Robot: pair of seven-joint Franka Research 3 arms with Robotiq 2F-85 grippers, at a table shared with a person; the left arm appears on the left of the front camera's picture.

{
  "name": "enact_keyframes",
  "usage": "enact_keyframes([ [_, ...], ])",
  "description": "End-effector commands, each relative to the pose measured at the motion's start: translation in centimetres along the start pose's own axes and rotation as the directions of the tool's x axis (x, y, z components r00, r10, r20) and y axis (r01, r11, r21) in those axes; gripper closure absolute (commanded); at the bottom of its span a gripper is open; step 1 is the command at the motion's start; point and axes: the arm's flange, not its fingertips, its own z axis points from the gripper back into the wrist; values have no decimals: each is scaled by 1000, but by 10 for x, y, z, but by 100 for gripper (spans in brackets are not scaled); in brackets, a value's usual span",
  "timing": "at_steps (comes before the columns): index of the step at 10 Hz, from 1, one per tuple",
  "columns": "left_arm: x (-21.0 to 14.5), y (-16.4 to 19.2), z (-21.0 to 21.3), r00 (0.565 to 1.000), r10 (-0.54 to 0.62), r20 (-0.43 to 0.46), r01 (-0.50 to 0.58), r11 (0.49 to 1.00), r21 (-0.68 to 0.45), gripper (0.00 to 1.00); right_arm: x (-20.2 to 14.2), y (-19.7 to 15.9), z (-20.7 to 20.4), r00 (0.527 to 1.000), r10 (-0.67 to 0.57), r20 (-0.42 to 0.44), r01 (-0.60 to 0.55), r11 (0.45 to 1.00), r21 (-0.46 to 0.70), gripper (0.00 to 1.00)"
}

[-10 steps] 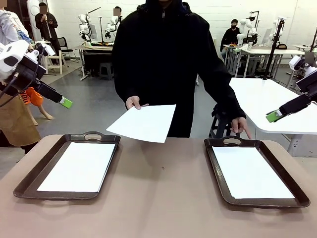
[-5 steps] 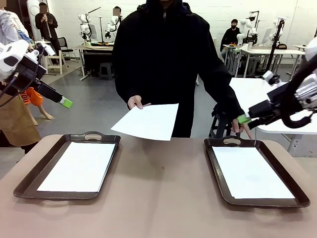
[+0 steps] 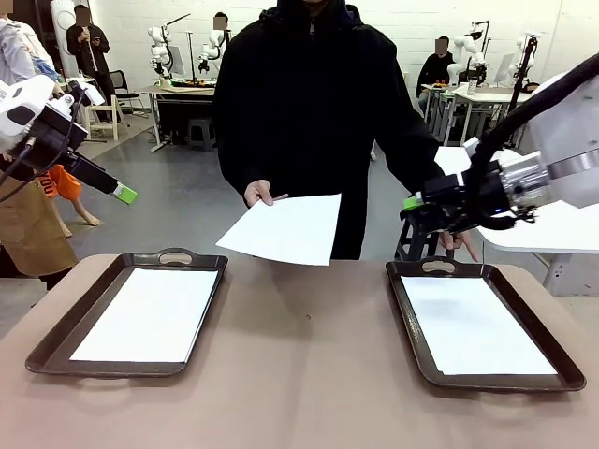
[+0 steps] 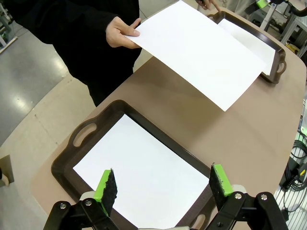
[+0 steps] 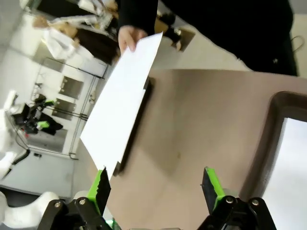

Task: Sort the A4 documents.
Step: Receive the A4 Paper.

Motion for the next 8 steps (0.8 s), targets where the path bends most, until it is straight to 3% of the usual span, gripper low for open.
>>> enact_keyframes([
  [1, 0, 0, 1, 1000, -5, 2, 5, 1000, -1, 0, 4, -5, -35, 996, -89, -2, 89, 996, 28, 0],
  [8, 0, 0, 1, 1000, -5, 2, 5, 1000, -1, 0, 20, 16, -110, 982, -178, -64, 186, 968, 166, 0],
])
